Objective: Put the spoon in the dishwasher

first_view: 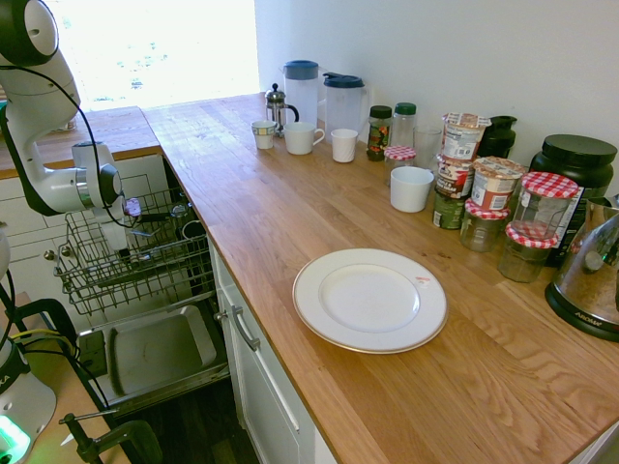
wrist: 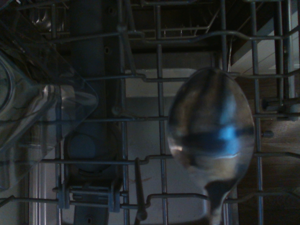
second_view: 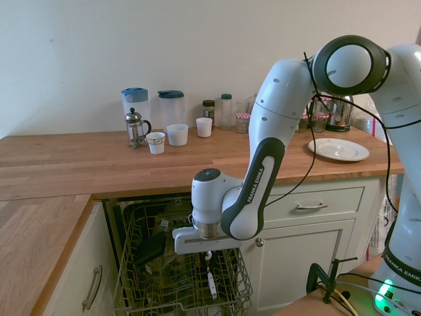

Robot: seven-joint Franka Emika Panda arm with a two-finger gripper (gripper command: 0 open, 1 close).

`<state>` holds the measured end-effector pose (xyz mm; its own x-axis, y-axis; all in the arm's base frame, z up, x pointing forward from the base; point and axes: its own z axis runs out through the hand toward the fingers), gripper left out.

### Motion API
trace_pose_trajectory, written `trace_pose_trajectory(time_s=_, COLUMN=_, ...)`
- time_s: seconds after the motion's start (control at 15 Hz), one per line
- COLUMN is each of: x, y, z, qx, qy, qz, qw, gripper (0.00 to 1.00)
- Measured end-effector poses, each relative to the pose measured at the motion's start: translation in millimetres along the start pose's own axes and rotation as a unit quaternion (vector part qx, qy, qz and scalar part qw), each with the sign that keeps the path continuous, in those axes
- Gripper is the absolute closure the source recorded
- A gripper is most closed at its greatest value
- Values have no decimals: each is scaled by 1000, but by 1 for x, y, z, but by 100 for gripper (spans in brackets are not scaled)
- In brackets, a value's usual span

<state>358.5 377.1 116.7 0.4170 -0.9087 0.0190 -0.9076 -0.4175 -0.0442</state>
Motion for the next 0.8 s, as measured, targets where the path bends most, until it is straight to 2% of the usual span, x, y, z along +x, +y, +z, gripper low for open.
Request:
trace_pose_trajectory(time_s=0.2, x=1, y=-2, z=-4, qx=4, qy=1, qz=1, qw=1000, gripper=0)
trace_pose_trajectory(time_s=0.4, x=-2, y=-5, z=-27, qx=19, qy=2, qz=-3, qw=1000, gripper=0)
trace_pose_trajectory(time_s=0.8, x=-8, y=12, z=-132, qx=40, qy=29, qz=-8, qw=999, gripper=0)
